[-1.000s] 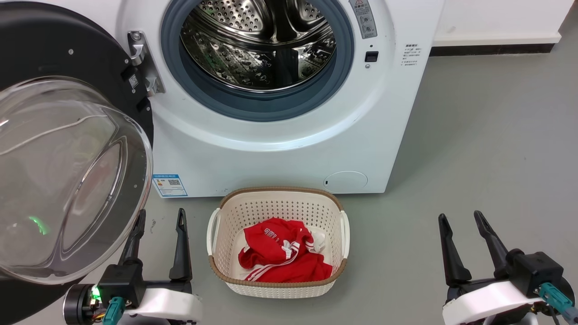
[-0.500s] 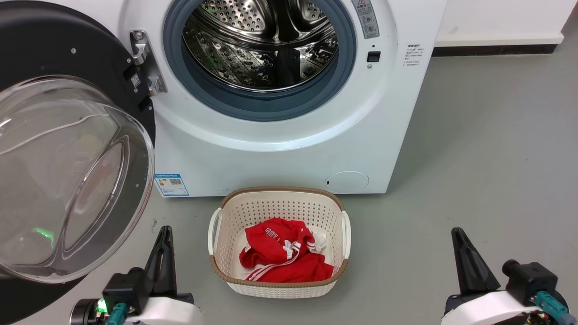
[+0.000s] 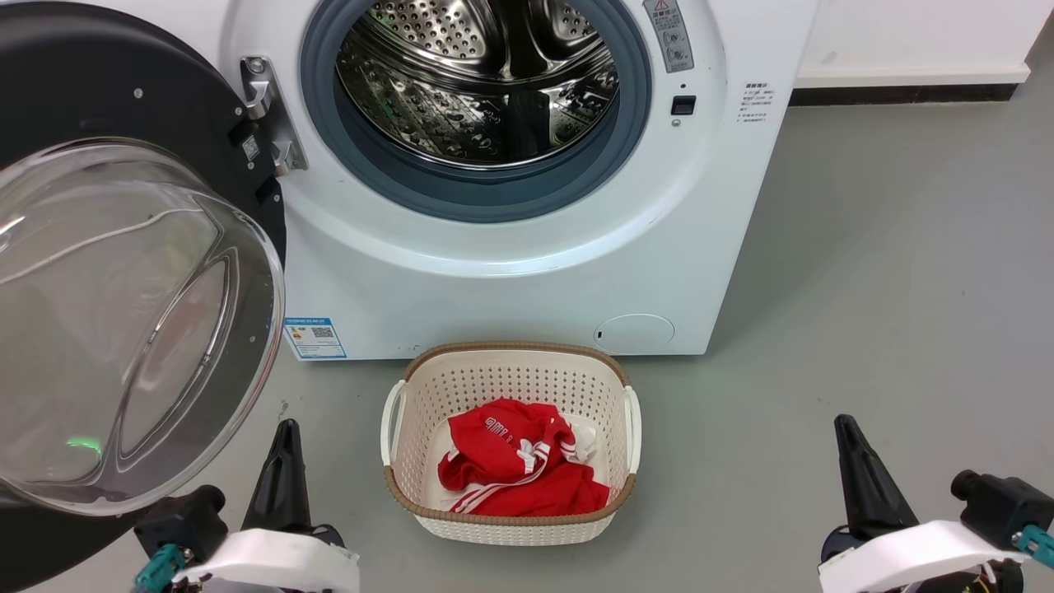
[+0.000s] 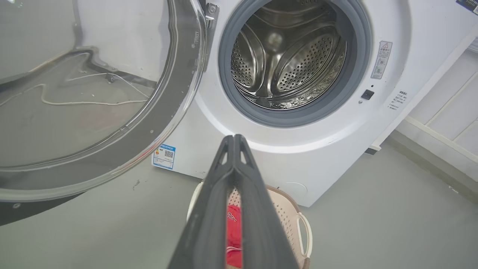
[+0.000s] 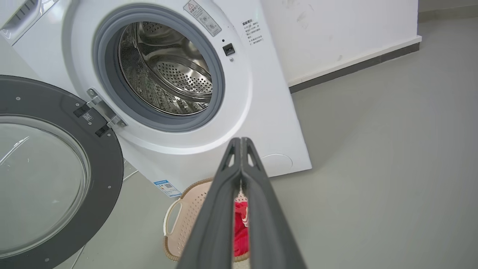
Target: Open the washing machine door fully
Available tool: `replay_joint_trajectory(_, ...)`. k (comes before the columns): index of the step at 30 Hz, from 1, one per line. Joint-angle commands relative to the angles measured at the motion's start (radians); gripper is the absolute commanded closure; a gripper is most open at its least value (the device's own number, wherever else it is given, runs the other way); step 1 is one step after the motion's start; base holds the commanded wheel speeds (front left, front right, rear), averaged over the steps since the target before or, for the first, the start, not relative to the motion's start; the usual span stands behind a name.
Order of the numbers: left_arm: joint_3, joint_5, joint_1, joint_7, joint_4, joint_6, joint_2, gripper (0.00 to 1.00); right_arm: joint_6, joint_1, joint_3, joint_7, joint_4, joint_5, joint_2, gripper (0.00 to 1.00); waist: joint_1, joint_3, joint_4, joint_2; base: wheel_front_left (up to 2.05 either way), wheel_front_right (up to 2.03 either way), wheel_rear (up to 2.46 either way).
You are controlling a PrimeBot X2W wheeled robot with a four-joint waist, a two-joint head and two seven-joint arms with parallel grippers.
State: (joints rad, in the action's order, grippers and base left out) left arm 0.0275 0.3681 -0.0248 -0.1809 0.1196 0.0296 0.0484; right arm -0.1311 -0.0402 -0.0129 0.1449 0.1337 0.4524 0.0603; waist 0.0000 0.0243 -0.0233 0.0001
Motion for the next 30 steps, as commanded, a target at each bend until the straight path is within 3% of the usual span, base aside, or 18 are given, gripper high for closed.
replay_joint_trajectory(1,0.005,0.049,0.031,0.009,-0.009,0.008,0.001,1.0,0.0,0.032,0.002,-0.006,-0.008,0.05,0.009,1.0,0.0,0.0,0.0,-0.0001,0.0,0.0,0.0)
replay_joint_trajectory(30,0.035,0.487,0.072,0.114,0.039,0.043,0.002,1.0,0.0,0.076,0.023,-0.079,0.033,0.478,0.022,1.0,0.0,-0.006,0.006,-0.0001,0.0,0.0,0.0)
